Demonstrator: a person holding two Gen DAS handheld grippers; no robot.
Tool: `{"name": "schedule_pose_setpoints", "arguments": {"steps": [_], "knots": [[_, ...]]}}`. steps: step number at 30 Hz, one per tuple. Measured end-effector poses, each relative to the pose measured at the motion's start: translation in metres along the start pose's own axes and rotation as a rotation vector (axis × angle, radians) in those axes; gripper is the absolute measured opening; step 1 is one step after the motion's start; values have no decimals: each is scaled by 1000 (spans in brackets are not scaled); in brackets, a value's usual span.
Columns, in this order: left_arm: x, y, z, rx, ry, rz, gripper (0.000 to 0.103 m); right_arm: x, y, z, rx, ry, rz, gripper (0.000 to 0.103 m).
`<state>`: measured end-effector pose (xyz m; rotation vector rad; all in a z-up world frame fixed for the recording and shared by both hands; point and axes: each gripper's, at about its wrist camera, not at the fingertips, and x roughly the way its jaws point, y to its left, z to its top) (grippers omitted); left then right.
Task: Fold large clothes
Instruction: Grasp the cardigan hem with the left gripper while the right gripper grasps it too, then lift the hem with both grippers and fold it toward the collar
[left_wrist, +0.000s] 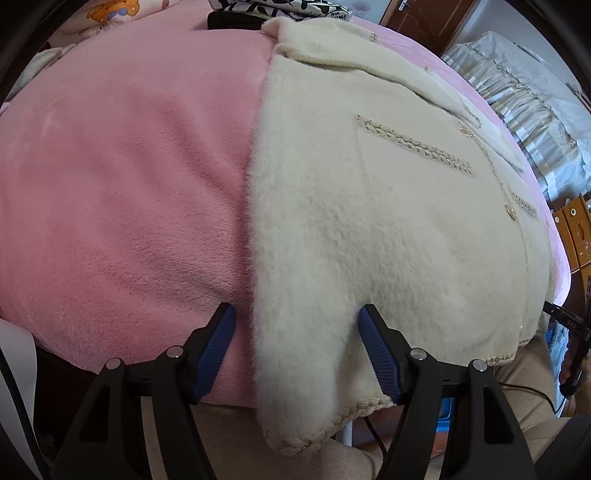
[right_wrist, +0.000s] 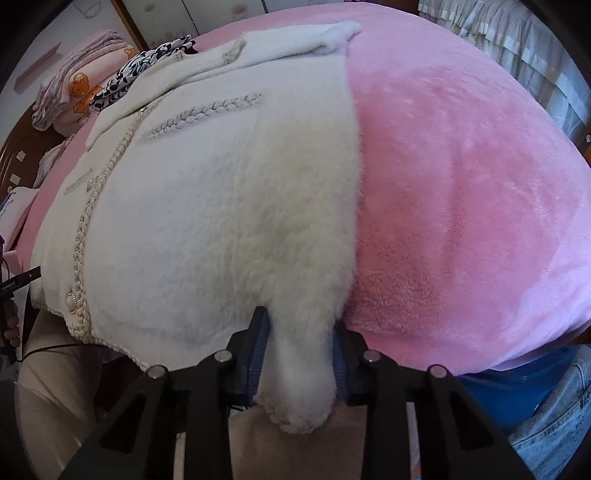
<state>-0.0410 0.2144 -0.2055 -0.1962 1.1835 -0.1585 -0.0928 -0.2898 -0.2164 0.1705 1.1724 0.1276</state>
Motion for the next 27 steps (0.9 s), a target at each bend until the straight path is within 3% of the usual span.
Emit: {"name": "schedule_pose_setpoints", "arguments": {"steps": [2,4,7,14,19,23,27], "knots": [[-1,-5,1,16,14,-18,29,-3,6,1,-22,-2,8,12],[-2,-11,1,34,25,-35,9,-6,13,2,-48,-6,-9,12],[-3,-21,3,52,29,-17,8,-8,14,3,-38,-5,-13,12],[-9,-21,7,-1,33,-73,7,-7,9,6,14,10,-6,11],[-8,-26,10,-4,42,-74,7,-3,7,9,35,18,-3,11],[-18,-29,19,-37,51,-137,7,-10,3,13,71,29,44,11],[-42,-38,35,-68,-7,-234,7,-36,3,23,95,-22,135,11]]}}
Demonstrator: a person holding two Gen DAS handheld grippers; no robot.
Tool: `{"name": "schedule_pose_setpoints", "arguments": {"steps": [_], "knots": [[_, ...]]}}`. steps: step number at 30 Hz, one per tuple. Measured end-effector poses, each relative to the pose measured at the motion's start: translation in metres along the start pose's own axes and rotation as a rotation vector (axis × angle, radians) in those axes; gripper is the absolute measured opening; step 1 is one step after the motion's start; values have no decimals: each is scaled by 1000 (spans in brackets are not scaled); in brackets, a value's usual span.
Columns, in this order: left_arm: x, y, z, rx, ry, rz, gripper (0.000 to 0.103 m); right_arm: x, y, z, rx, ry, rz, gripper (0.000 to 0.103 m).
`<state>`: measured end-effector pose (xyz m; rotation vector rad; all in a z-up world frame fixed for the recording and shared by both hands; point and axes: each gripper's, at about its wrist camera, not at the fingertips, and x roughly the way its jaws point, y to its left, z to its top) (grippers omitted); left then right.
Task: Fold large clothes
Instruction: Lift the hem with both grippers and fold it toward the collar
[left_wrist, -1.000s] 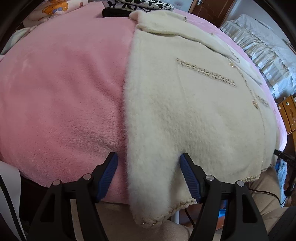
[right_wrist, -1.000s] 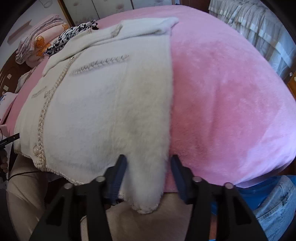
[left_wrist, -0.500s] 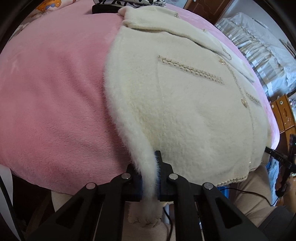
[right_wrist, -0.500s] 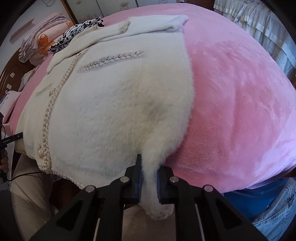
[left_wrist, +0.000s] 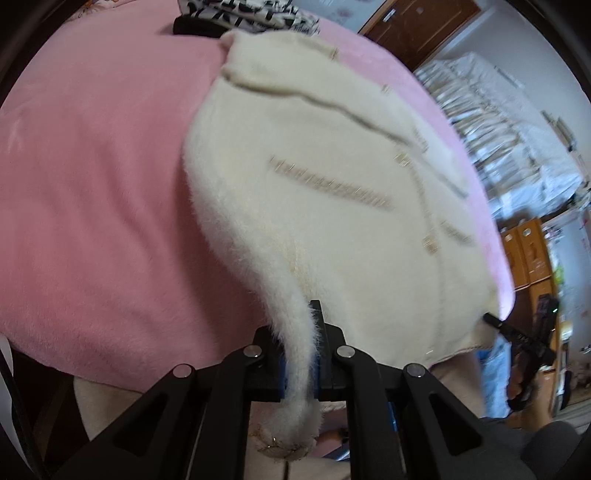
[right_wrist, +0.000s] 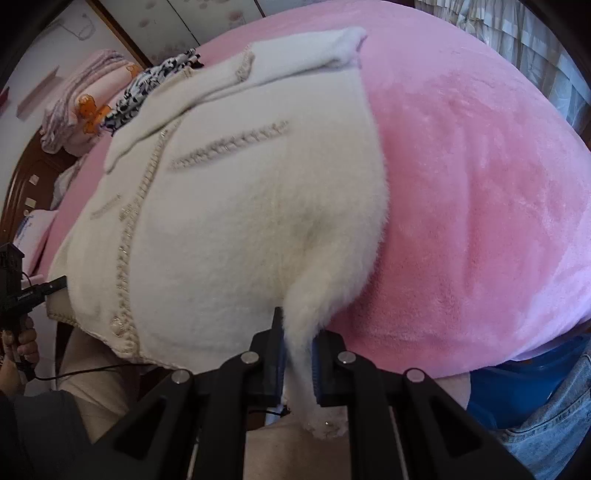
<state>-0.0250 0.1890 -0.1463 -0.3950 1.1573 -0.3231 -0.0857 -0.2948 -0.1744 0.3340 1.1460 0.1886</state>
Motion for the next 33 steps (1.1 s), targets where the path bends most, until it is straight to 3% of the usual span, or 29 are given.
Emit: {"name": "schedule_pose_setpoints", "arguments": {"steps": [4,11,18,23,26,28,30,31,33], "knots": [[-23,-17,22,-53,-93,-113,7,-31,-3,21,62,-94,109,11],[-47,-30,81,-131,-238,-229,7,-69,-6,87,147,-257,302,8],[-30,-12,157,-281,-296,-241,7,-39,1,177,232,-261,378,8],[14,2,210,-341,-280,-145,7,6,-9,233,337,-236,337,9],[41,14,231,-386,-240,-99,10,42,-23,254,419,-146,284,14],[57,22,239,-403,-216,-76,16,63,-29,261,429,-94,255,36],[70,27,246,-404,-186,-67,25,74,-32,264,412,-90,209,47],[75,30,248,-404,-178,-76,31,77,-32,264,403,-94,203,47],[82,33,252,-398,-166,-102,36,80,-36,262,403,-108,252,52]]}}
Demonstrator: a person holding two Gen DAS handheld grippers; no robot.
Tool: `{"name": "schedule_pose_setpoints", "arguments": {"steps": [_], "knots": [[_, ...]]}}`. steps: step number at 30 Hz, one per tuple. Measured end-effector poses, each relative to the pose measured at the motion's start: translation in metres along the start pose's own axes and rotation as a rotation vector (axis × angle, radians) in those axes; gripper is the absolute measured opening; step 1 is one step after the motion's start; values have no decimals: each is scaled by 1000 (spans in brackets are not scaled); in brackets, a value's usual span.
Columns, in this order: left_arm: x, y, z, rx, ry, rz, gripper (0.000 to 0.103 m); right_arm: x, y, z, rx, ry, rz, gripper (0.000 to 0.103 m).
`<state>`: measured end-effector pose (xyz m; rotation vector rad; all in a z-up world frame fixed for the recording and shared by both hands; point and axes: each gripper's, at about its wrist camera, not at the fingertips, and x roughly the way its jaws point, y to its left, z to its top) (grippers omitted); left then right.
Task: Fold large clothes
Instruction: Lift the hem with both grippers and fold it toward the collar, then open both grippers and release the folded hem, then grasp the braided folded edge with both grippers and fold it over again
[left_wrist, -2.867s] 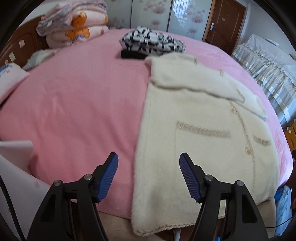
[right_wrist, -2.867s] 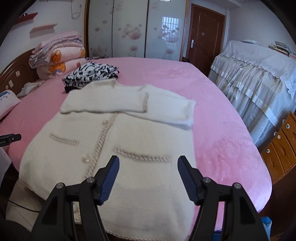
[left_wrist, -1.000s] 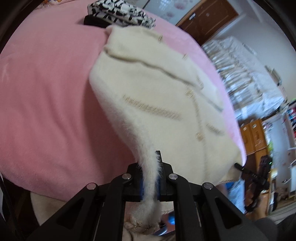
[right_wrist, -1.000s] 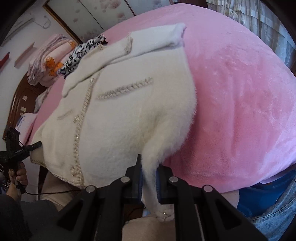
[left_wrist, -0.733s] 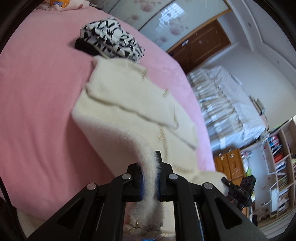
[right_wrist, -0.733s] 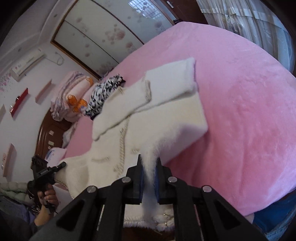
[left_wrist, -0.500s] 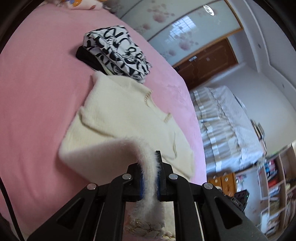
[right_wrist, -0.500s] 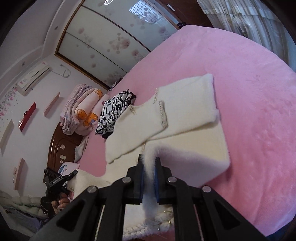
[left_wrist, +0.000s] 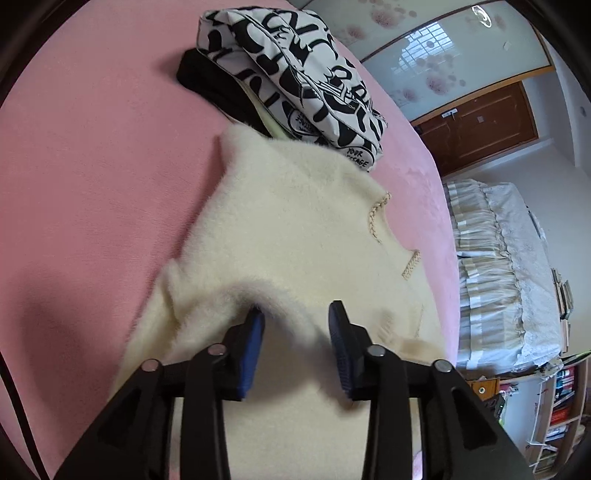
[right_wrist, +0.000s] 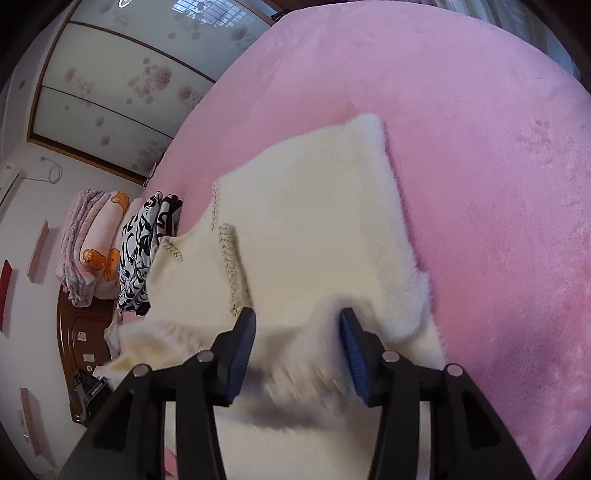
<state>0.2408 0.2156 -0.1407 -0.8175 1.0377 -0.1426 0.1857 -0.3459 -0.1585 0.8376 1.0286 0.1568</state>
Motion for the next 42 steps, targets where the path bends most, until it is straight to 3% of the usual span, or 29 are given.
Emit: {"name": "schedule_pose_setpoints", "arguments": {"steps": [3,6,16,18,20,24,33,42], "knots": [[6,-1,4,26,-2,3,40,-3,-4,1,4,-19,78,57],[11,-3,3,68,11,17,42,-7,-1,3,-49,-51,78,63],[1,-28,-5,357,54,42,44,-3,19,-2,-383,-47,-163,63],[-5,-32,-7,397,59,18,49,2,21,1,-412,-50,-193,63],[-15,-36,-8,431,40,-11,63,9,21,4,-423,-48,-204,63],[-29,-46,-9,517,7,-30,70,22,20,13,-424,-41,-211,63],[11,-60,-2,703,68,140,71,54,30,18,-471,12,-226,63],[62,-55,23,794,123,259,71,68,33,17,-518,43,-255,63]]}}
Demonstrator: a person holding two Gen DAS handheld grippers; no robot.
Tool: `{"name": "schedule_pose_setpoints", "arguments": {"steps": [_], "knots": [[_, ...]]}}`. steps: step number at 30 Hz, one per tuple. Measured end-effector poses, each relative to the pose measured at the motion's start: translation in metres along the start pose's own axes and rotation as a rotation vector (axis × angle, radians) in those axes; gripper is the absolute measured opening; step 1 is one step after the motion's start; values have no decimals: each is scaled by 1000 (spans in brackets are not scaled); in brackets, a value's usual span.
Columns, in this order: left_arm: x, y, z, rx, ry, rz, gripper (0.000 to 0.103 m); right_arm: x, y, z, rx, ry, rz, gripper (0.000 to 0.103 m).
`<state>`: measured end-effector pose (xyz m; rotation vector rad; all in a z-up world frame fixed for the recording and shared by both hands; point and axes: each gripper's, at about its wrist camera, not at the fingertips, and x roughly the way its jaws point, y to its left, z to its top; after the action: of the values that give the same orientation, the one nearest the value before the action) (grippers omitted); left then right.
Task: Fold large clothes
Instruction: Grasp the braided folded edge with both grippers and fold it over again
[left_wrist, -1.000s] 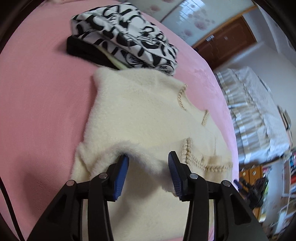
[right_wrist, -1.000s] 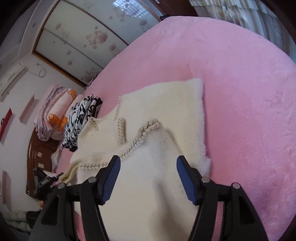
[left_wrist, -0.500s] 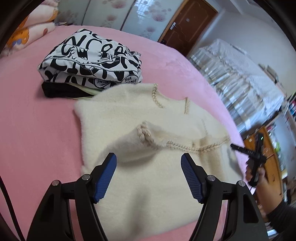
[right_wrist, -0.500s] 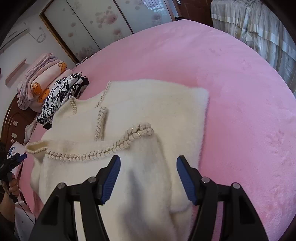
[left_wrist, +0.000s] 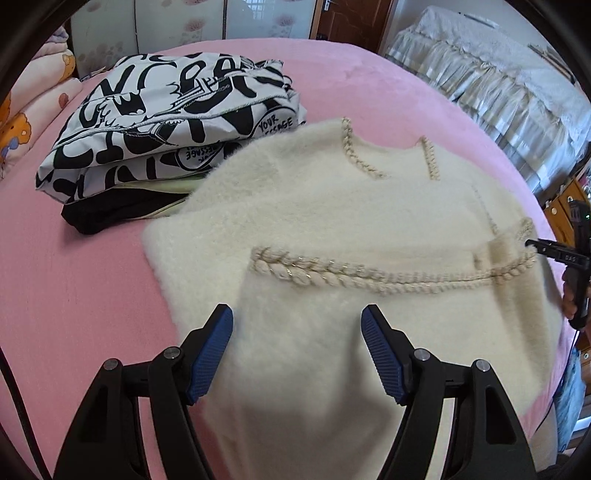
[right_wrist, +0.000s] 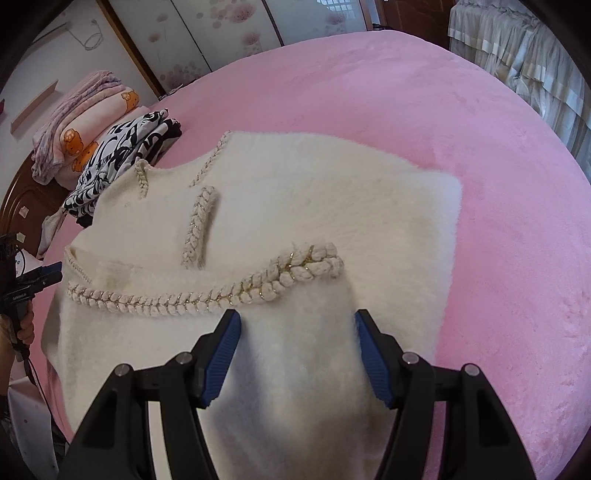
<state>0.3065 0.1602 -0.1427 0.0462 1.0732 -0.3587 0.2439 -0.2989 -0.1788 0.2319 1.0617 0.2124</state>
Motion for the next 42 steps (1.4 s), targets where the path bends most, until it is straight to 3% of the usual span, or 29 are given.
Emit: {"name": "schedule_pose_setpoints", "arguments": {"steps": [6,8,10,11,14,15,17,20,24,28,32,37,42], "knots": [[12,5,-1,44,-4,-23,69,8,-1,3,-1,-3,-1,63],[15,-1,-4,75,-6,-38,45,10,2,3,-17,-1,-16,63],[15,-9,-8,122,-12,-6,37,11,7,2,-40,-5,-41,60],[14,-13,-11,148,-16,16,26,11,10,2,-54,-8,-55,57],[7,-22,-15,183,-13,65,11,7,19,-2,-107,-20,-116,28],[4,-22,-15,177,-8,80,10,4,23,-4,-125,-27,-136,17],[-4,-24,-12,158,-12,115,8,-4,33,-9,-179,-57,-206,9],[-26,-34,-9,151,-58,192,8,-22,44,-15,-219,-110,-274,8],[-62,-37,-1,102,-138,289,7,-64,35,-11,-141,-203,-301,7],[-99,-24,9,-17,-214,303,7,-106,20,-2,-50,-284,-283,7],[-124,-30,27,-36,-298,344,7,-136,32,14,-62,-365,-290,7],[-136,-30,60,-39,-373,410,7,-153,47,53,-84,-464,-328,7],[-105,-11,95,-85,-354,403,7,-125,48,102,-97,-462,-362,7]]}}
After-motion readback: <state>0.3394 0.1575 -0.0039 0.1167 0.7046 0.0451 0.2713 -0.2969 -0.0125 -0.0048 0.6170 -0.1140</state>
